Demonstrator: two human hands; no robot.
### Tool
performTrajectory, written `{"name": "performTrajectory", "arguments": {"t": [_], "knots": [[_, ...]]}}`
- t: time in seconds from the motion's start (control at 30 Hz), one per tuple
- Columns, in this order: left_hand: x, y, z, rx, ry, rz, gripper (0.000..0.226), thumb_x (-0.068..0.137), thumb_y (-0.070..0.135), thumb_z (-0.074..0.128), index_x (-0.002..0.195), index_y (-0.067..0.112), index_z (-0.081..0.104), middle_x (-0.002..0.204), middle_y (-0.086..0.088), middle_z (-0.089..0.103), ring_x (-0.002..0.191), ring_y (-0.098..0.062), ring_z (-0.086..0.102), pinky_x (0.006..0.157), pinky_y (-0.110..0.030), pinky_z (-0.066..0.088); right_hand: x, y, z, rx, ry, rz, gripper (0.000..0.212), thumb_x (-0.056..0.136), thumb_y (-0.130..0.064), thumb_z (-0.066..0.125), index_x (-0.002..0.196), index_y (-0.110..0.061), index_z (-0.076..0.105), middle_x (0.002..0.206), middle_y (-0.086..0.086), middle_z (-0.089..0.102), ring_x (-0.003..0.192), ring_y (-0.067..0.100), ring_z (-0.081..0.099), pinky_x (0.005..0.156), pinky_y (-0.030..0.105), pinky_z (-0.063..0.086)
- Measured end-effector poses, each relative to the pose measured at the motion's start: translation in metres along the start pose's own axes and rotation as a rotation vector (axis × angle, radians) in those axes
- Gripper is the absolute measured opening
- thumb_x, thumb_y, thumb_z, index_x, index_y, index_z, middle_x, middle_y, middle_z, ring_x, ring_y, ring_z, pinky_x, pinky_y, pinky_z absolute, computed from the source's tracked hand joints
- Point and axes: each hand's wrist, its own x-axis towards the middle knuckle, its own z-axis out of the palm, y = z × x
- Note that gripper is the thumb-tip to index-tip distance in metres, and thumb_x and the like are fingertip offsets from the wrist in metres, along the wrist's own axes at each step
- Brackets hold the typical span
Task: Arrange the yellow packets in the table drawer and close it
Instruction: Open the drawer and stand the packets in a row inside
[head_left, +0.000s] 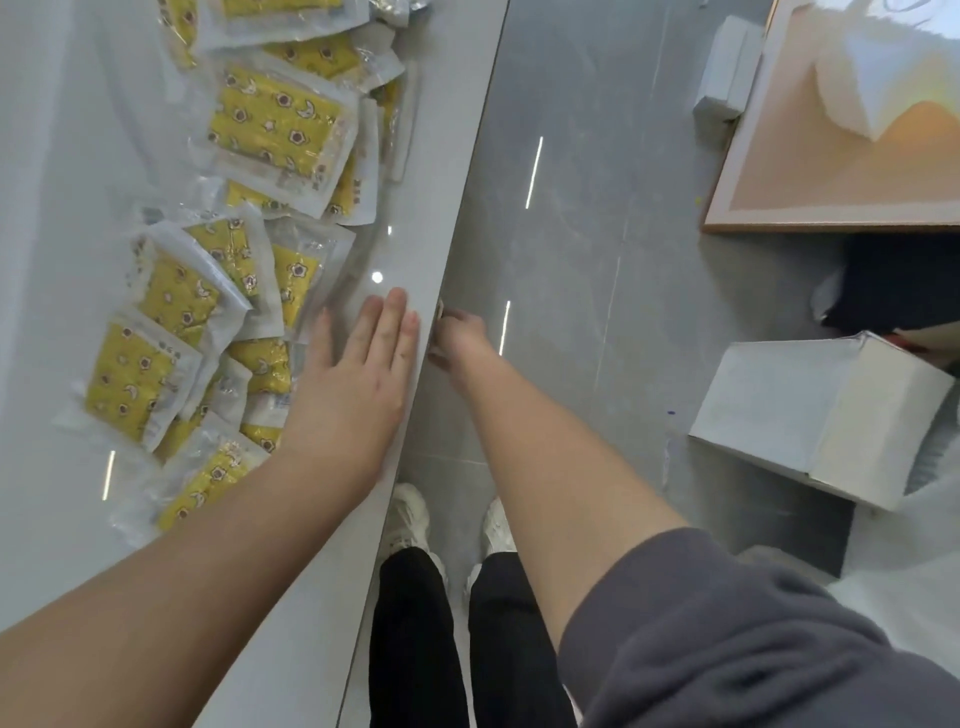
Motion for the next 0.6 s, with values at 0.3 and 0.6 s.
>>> {"name": "performTrajectory", "arguments": {"t": [0.3, 0.6], "knots": [[-0.001, 0.000, -0.004, 0.017, -0.002, 0.010, 0.121, 0.085, 0.038, 0.065, 0.138, -0.007, -0.034, 0.147, -0.027, -0.037, 0.144, -0.038, -0.021, 0.116, -0.058, 0.002, -0.006, 0.001, -0.060, 0.055, 0.126, 0.051, 0.006, 0.093, -0.019, 0.053, 0.089, -0.016, 0.058, 0.083, 0.004, 0.059, 0.077, 0.017, 0.057, 0.079, 0.034, 0.048], [-0.003, 0.002, -0.009, 0.058, -0.002, -0.007, 0.128, 0.080, 0.041, 0.070, 0.138, -0.008, -0.032, 0.150, -0.028, -0.031, 0.145, -0.040, -0.016, 0.118, -0.056, 0.002, -0.059, 0.002, -0.147, 0.086, -0.056, -0.074, 0.091, 0.070, -0.076, 0.060, 0.146, -0.035, 0.031, 0.143, -0.001, 0.046, 0.127, 0.026, 0.048, 0.103, 0.054, 0.042]]}}
